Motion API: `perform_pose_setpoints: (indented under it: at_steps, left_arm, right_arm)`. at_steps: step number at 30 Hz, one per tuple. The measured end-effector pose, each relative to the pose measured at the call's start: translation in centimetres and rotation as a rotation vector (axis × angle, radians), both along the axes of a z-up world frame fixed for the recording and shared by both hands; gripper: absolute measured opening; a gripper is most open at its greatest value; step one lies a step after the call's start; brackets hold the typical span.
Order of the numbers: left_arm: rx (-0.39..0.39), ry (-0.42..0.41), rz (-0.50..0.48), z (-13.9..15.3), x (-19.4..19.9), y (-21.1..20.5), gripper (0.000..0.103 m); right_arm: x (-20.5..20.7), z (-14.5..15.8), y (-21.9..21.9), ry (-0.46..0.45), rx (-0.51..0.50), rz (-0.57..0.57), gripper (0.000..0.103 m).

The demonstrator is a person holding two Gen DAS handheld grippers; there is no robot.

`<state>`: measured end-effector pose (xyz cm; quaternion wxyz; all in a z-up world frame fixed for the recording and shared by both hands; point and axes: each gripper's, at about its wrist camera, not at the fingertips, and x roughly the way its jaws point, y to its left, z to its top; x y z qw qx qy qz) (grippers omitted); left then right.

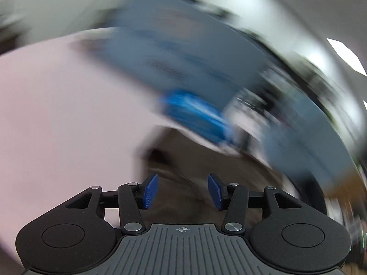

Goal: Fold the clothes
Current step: 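Smooth the folded jacket with both open tools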

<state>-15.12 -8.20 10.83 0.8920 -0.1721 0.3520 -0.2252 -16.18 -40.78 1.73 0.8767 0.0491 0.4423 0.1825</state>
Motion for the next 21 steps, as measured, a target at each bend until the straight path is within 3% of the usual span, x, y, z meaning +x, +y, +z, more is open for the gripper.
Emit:
perform_pose_setpoints:
  at_steps: [2, 5, 8, 10, 14, 16, 19, 21]
  left_arm:
    - [0.007, -0.027, -0.322, 0.1, -1.3, -5.3, 0.048]
    - [-0.036, 0.103, -0.450, -2.6, -1.0, -8.0, 0.048]
    - [0.149, 0.144, -0.310, -5.3, 0.3, -8.1, 0.048]
    - [0.198, 0.122, -0.178, -5.8, 1.6, -6.5, 0.048]
    - [0.184, 0.143, -0.105, -6.5, 3.8, -4.9, 0.048]
    - [0.228, 0.262, -0.092, -8.4, 5.2, -5.5, 0.048]
    - [0.134, 0.275, -0.046, -9.1, 5.7, -4.8, 0.059]
    - [0.103, 0.358, -0.070, -8.5, 6.6, -4.5, 0.060]
  right_arm:
    - [0.0, 0.0, 0.1, 0.003, -0.003, 0.003, 0.067]
    - [0.2, 0.0, -0.3, 0.011, 0.024, -0.008, 0.067]
    - [0.3, 0.0, -0.6, 0.019, 0.051, -0.018, 0.067]
    - [0.2, 0.0, -0.7, 0.020, 0.055, -0.019, 0.067]
    - [0.3, -0.1, -0.9, 0.020, 0.066, -0.019, 0.067]
    - [0.4, -0.2, -1.0, 0.022, 0.074, -0.014, 0.067]
    - [0.4, -0.2, -1.2, 0.023, 0.084, -0.003, 0.067]
    - [0.5, -0.2, -1.4, 0.027, 0.093, 0.004, 0.067]
